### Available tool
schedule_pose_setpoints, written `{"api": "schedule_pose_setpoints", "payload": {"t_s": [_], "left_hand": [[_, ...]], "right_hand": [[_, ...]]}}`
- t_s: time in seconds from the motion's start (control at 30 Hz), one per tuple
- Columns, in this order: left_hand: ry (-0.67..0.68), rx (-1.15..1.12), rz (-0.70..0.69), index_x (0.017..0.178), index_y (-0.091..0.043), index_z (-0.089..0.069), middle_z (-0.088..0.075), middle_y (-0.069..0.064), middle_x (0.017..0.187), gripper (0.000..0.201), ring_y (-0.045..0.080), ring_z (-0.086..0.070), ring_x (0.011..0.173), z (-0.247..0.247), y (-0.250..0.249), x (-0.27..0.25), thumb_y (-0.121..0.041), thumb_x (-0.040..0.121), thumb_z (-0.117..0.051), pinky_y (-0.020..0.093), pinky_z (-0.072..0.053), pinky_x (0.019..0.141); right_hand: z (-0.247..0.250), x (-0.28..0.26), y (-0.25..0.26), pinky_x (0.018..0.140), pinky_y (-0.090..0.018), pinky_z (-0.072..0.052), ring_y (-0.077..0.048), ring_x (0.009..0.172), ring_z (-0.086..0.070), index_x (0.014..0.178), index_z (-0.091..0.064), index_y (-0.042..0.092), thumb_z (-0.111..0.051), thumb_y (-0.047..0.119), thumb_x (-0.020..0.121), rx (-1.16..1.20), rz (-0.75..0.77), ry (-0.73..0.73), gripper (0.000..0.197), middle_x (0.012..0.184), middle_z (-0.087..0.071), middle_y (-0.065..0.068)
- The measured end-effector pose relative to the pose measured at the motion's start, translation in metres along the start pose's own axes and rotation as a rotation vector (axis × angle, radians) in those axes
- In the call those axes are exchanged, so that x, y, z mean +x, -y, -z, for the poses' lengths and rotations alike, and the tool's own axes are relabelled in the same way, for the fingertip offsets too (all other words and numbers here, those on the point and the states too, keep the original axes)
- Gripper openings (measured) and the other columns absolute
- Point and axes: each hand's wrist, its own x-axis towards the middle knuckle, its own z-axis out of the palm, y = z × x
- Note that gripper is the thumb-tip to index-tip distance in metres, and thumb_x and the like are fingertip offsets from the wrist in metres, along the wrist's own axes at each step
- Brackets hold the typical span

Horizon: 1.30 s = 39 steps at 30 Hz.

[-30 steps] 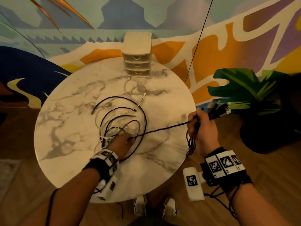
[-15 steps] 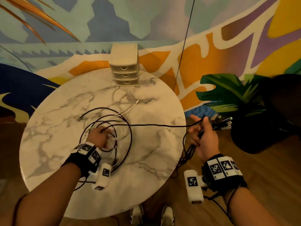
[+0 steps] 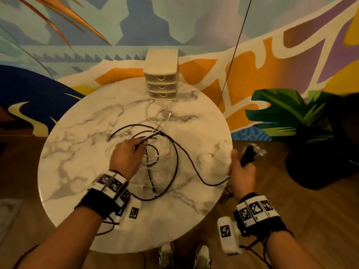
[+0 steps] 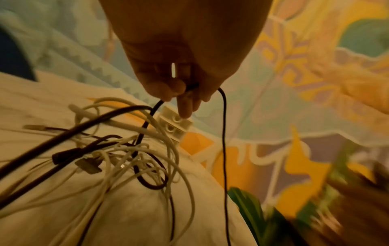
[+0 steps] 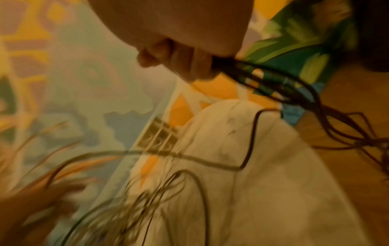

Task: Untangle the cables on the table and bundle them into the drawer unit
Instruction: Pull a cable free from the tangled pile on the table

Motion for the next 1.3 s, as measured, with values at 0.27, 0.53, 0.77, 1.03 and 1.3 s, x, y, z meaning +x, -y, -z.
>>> {"api": "schedule_pose_setpoints", "payload": {"t_s": [0.27, 0.53, 0.77, 1.03, 1.3], "left_hand": [[0.310, 0.118, -0.170, 0.091, -0.015, -0.060, -0.060, 0.003, 0.087, 0.020, 0.024, -0.057, 0.082, -0.073, -0.011, -0.080, -0.027, 0.096, -0.045, 0.036, -0.043, 0.069], [0.003, 0.002, -0.052, 0.093, -0.004, -0.061, -0.061, 0.017, 0.098, 0.009, 0.034, -0.058, 0.088, -0.051, 0.034, -0.020, -0.003, 0.086, -0.055, 0.030, -0.038, 0.071], [-0.028, 0.049, -0.081, 0.103, -0.005, -0.063, -0.056, 0.013, 0.105, 0.017, 0.034, -0.057, 0.090, -0.038, 0.056, -0.007, -0.012, 0.092, -0.052, 0.034, -0.044, 0.072], [0.207, 0.174, 0.095, 0.110, -0.009, -0.064, -0.052, 0.009, 0.123, 0.024, 0.031, -0.057, 0.101, -0.049, 0.087, -0.008, -0.022, 0.093, -0.054, 0.032, -0.042, 0.081], [-0.062, 0.272, -0.239, 0.096, -0.014, -0.068, -0.061, 0.004, 0.105, 0.013, 0.029, -0.063, 0.074, -0.027, 0.038, -0.025, -0.017, 0.089, -0.058, 0.035, -0.050, 0.055]], "right_hand": [[-0.066, -0.051, 0.007, 0.040, -0.016, -0.030, -0.004, 0.032, -0.036, 0.094, -0.072, 0.006, -0.037, 0.033, 0.102, -0.051, -0.003, 0.589, 0.045, 0.041, -0.044, 0.000], [-0.053, -0.059, 0.016, 0.037, -0.019, -0.021, -0.010, 0.034, -0.024, 0.088, -0.069, -0.001, -0.037, 0.030, 0.101, 0.124, 0.060, 0.619, 0.047, 0.059, -0.056, -0.016], [-0.038, -0.064, 0.055, 0.040, -0.020, -0.020, -0.010, 0.040, -0.032, 0.069, -0.063, 0.008, -0.033, 0.032, 0.102, 0.340, 0.121, 0.486, 0.051, 0.051, -0.051, -0.007], [-0.024, -0.038, 0.051, 0.040, -0.019, -0.013, -0.008, 0.035, -0.021, 0.089, -0.069, 0.009, -0.030, 0.037, 0.102, 0.439, 0.082, 0.427, 0.050, 0.049, -0.051, -0.003], [-0.053, -0.065, 0.009, 0.041, -0.024, -0.021, -0.015, 0.045, -0.033, 0.104, -0.070, 0.019, -0.035, 0.048, 0.098, 0.131, -0.004, 0.565, 0.046, 0.053, -0.046, -0.005]]}}
